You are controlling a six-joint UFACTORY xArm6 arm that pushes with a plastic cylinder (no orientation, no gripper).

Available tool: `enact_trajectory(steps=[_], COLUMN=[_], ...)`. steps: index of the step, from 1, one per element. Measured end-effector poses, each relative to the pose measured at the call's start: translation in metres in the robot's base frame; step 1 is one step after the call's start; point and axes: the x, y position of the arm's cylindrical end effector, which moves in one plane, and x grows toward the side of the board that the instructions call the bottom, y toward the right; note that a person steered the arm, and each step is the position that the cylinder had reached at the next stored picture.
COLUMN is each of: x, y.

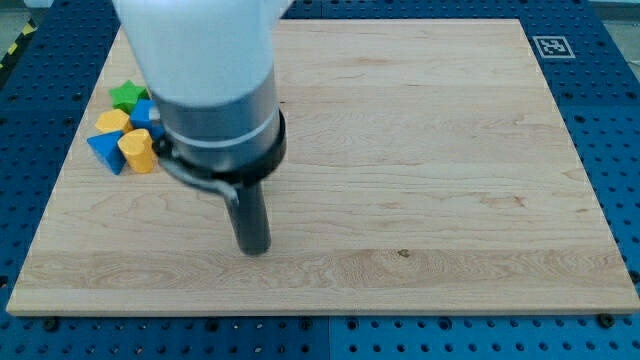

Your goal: Slide the green circle into the red circle

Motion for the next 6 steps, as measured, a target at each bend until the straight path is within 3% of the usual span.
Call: enact_trajectory(steps=[1, 2, 4, 5, 6], x=[-0.06, -0.091, -0.023, -0.061, -0.129], y=[0.004, 0.006, -0.025, -0.041, -0.036])
